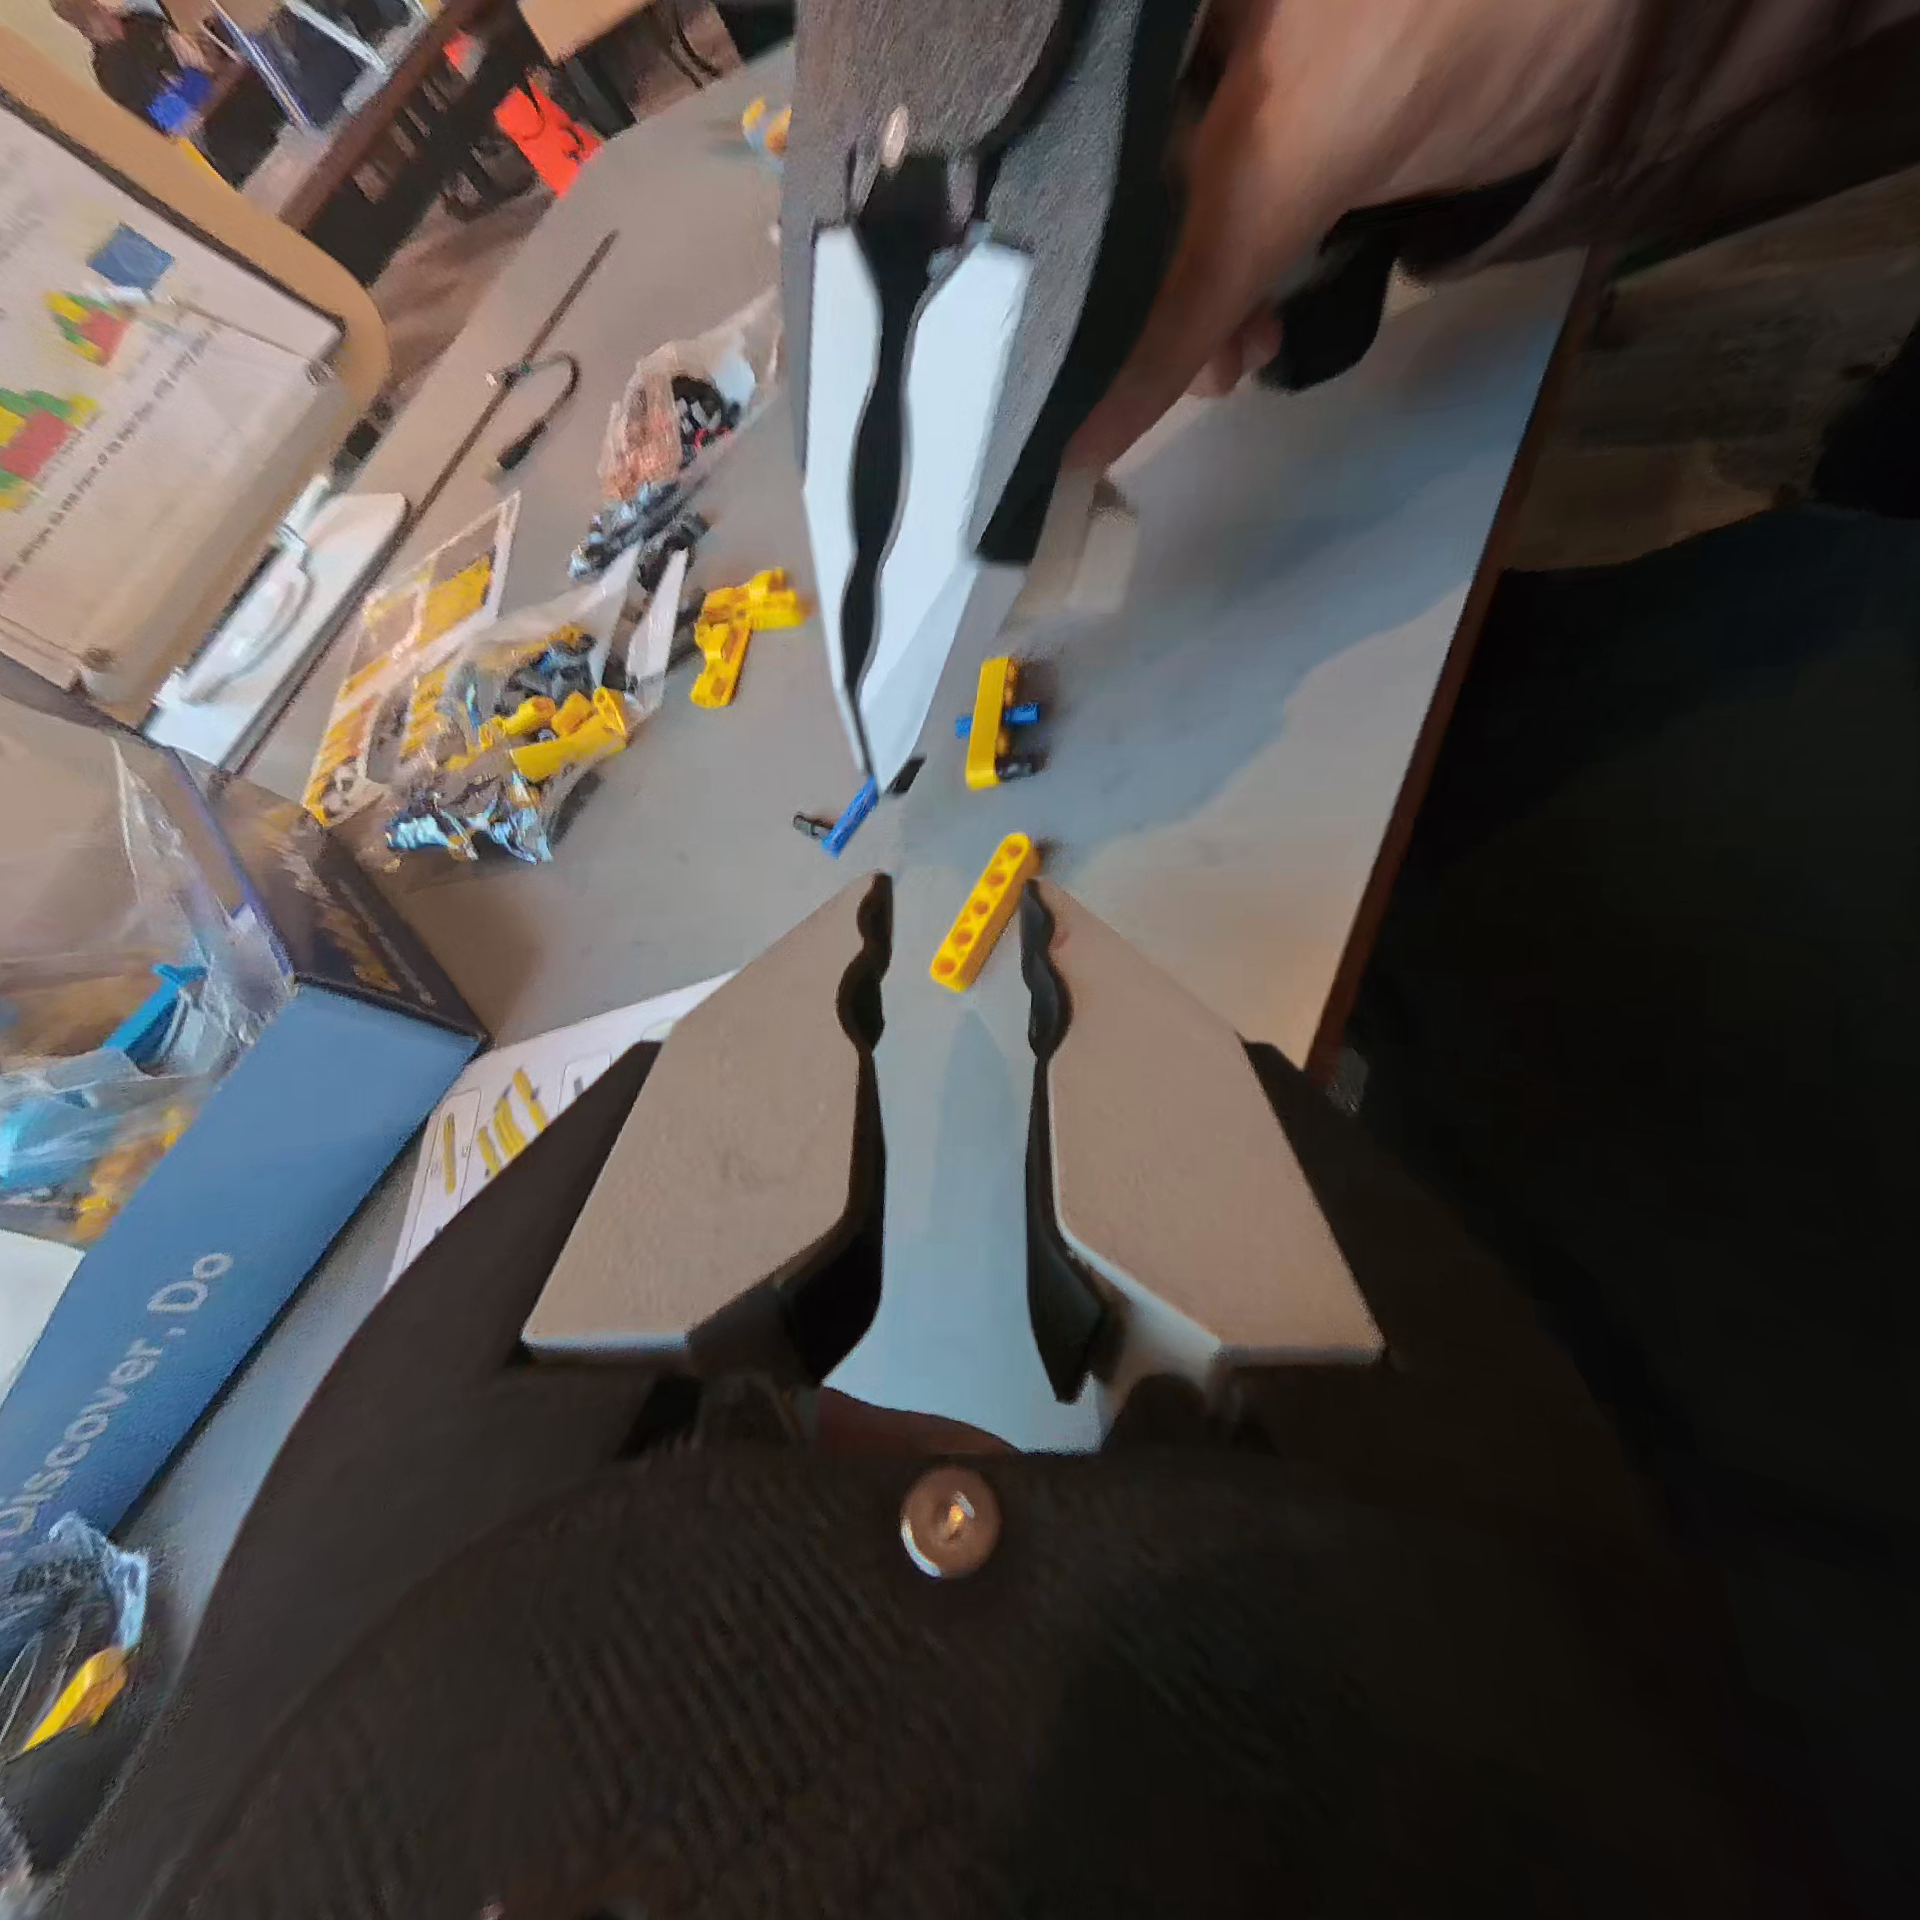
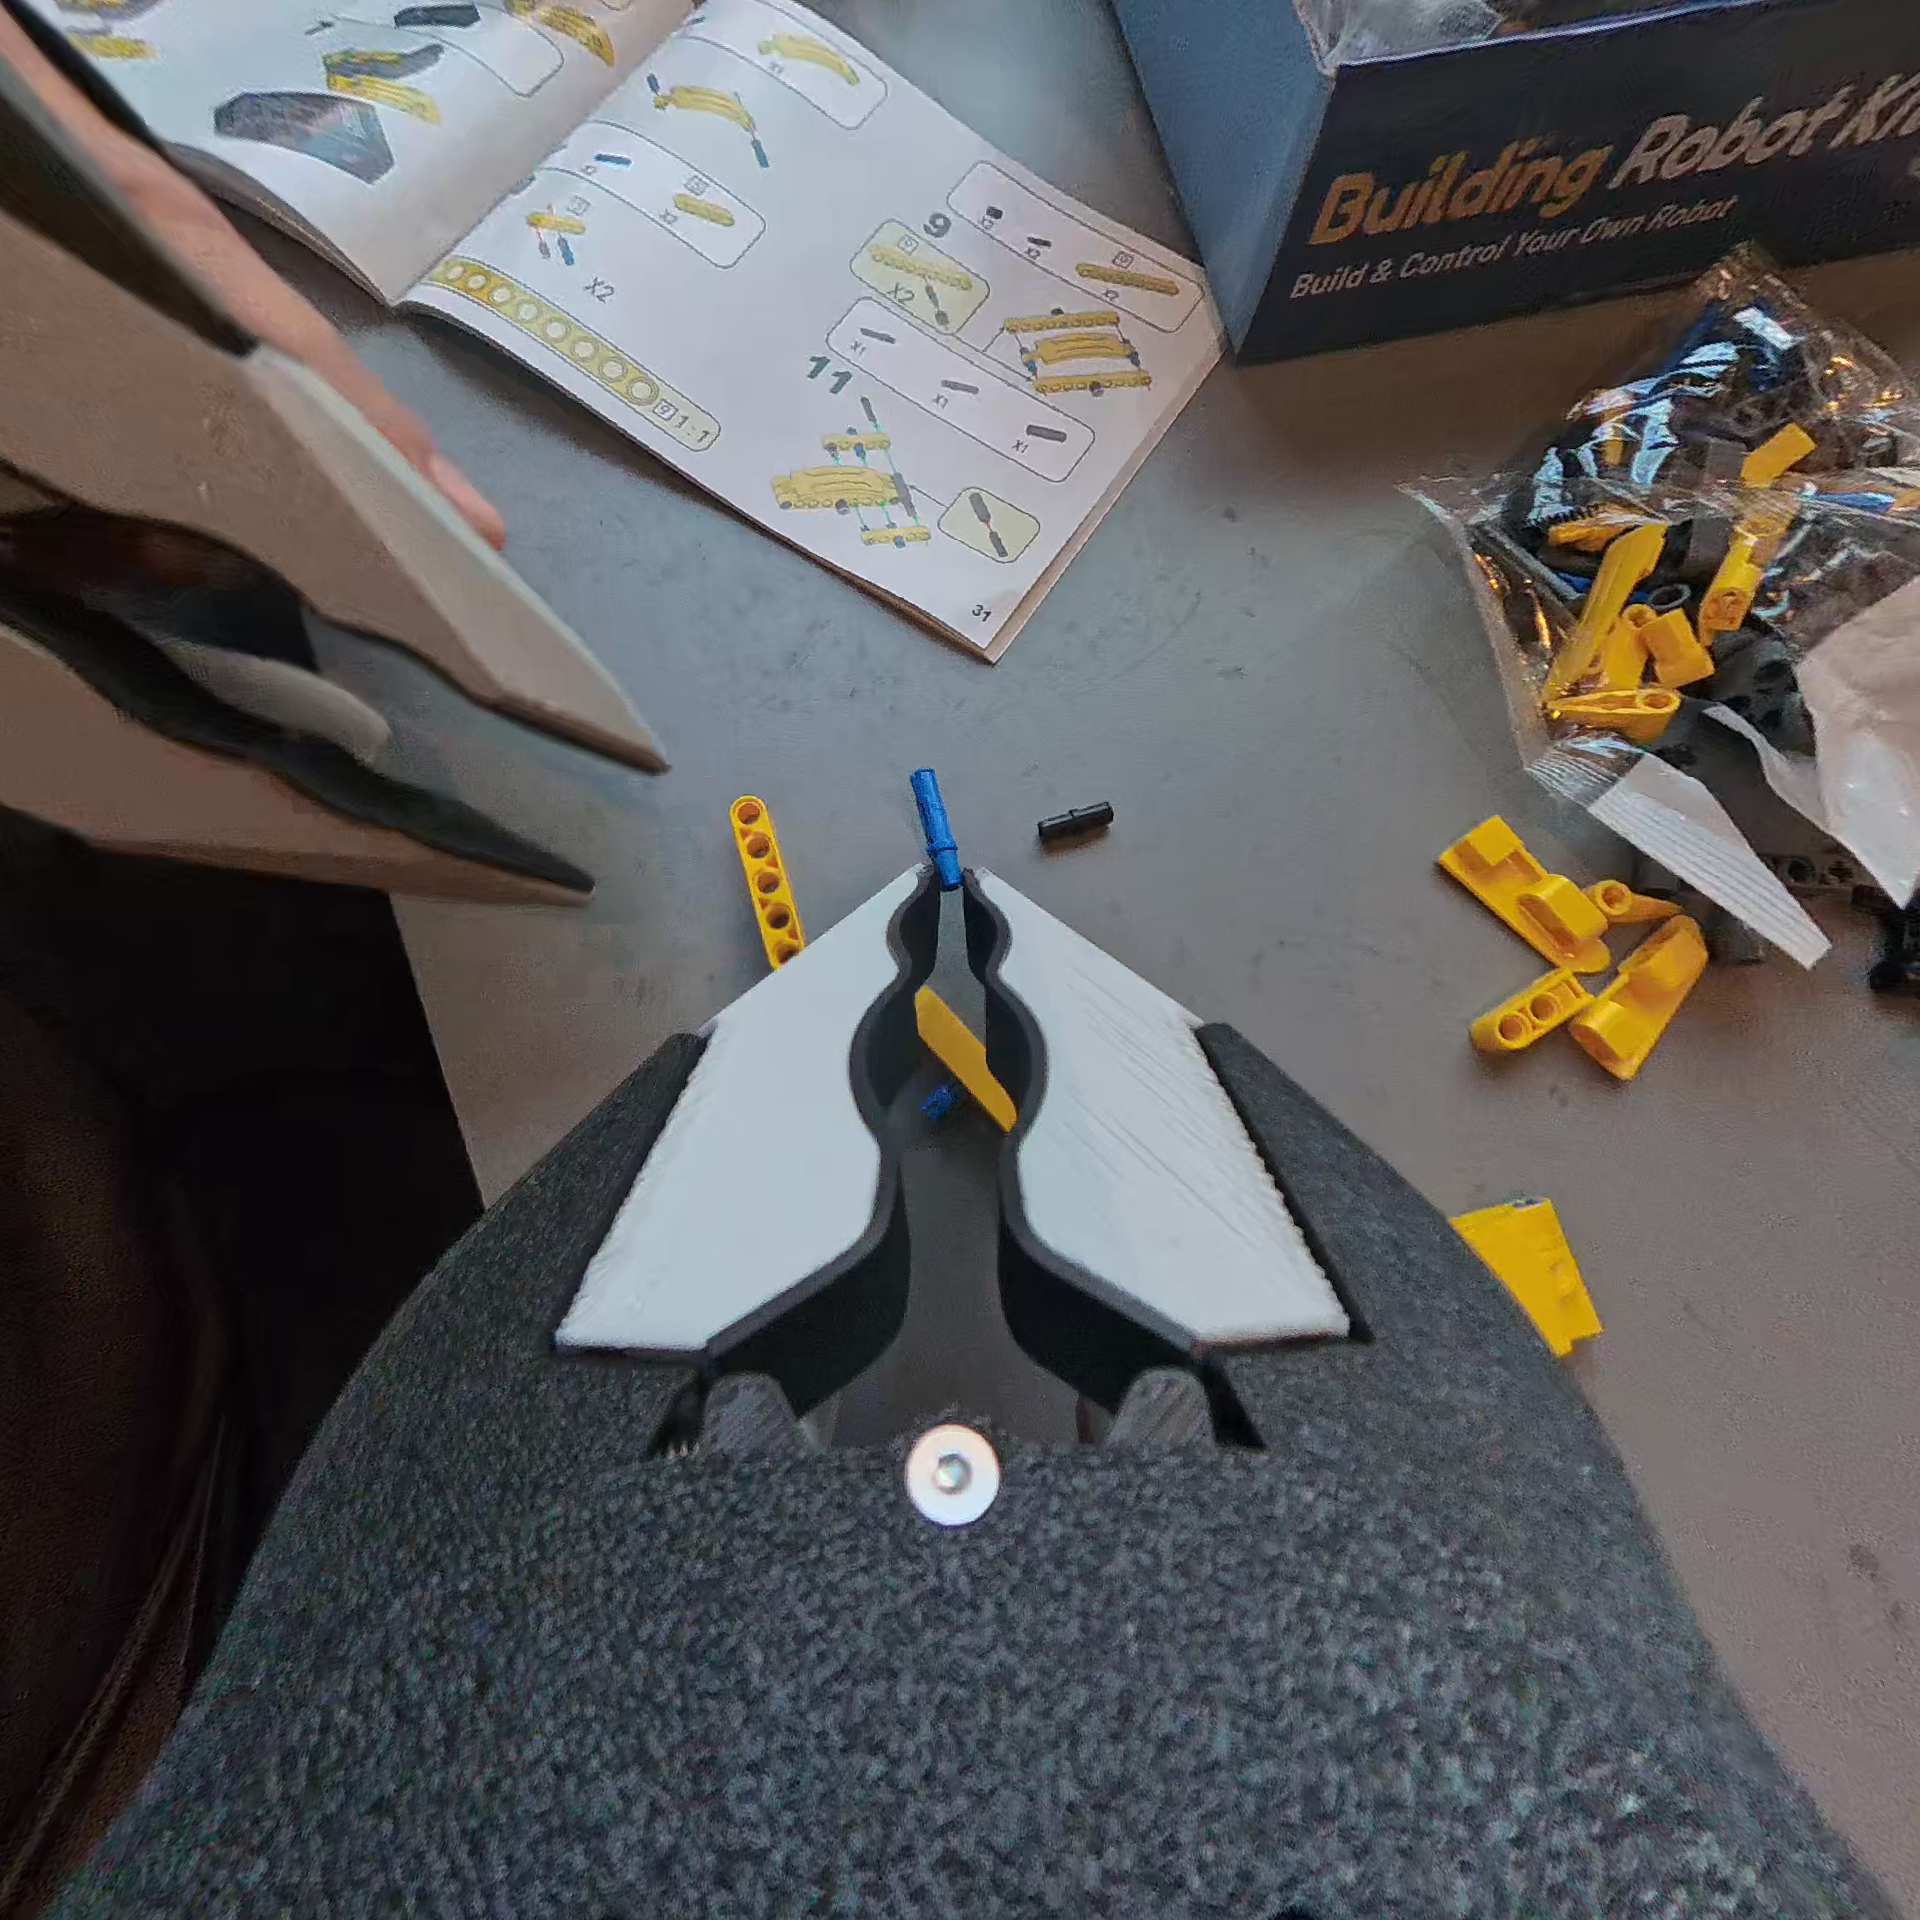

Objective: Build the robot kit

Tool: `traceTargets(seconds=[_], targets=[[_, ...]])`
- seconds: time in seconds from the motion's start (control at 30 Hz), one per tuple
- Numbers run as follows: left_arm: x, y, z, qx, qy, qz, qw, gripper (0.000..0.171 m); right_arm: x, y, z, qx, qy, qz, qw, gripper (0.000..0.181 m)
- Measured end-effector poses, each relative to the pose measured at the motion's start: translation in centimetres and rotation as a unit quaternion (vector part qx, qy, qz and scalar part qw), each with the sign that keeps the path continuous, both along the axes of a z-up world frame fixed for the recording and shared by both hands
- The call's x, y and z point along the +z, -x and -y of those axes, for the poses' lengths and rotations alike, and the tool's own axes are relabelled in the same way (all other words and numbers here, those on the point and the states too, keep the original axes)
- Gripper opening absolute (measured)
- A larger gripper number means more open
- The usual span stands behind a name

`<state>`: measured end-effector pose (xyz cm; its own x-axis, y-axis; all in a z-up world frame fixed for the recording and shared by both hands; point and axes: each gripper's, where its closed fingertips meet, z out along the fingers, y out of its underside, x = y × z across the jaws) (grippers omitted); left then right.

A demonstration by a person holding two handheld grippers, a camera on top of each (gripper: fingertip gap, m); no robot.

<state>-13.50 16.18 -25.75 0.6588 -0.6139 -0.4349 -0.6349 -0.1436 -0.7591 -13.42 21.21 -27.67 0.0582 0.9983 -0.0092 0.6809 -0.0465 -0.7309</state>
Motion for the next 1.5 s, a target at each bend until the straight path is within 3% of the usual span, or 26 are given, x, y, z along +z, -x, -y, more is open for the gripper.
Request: traceTargets(seconds=[0.07, 0.23, 0.37, 0.7, 0.77, 0.87, 0.93, 1.17, 1.5], targets=[[-0.4, 1.0, -0.1, 0.001, 0.033, 0.001, 0.999, 0.029, 0.3, -0.6, 0.0, -0.004, 0.004, -0.004, 1.0, 0.004], [-1.0, 1.4, -0.2, -0.004, 0.071, 0.031, 0.997, 0.03, 0.8, -1.7, 1.2, 0.001, 0.021, -0.01, 1.0, 0.004], [-2.9, 1.2, -0.3, -0.002, 0.091, -0.016, 0.996, 0.042, 0.7, -2.3, 2.3, 0.009, 0.02, -0.009, 1.0, 0.004], [-3.5, 0.9, -1.6, 0.007, 0.122, -0.009, 0.992, 0.01, 0.0, -1.4, 3.7, 0.039, 0.011, -0.007, 0.999, 0.004], [-3.6, 0.9, -1.4, 0.009, 0.114, -0.018, 0.993, 0.007, -0.2, -1.7, 3.5, 0.037, -0.002, 0.001, 0.999, 0.004], [-3.1, 0.7, -1.3, 0.022, 0.102, -0.017, 0.994, 0.029, -0.1, -2.3, 3.2, 0.033, -0.012, 0.004, 0.999, 0.004], [-2.5, -0.3, -0.8, 0.014, 0.102, -0.011, 0.995, 0.031, 0.2, -2.5, 3.0, 0.032, -0.012, 0.0, 0.999, 0.004], [-0.7, -1.7, -0.6, 0.0, 0.0, -0.085, 0.996, 0.02, 1.2, -3.0, 4.2, 0.065, 0.015, -0.004, 0.998, 0.004], [-0.7, -1.7, -0.6, -0.017, -0.049, -0.135, 0.99, 0.011, 0.6, -2.8, 4.7, 0.054, 0.061, 0.01, 0.997, 0.004]])
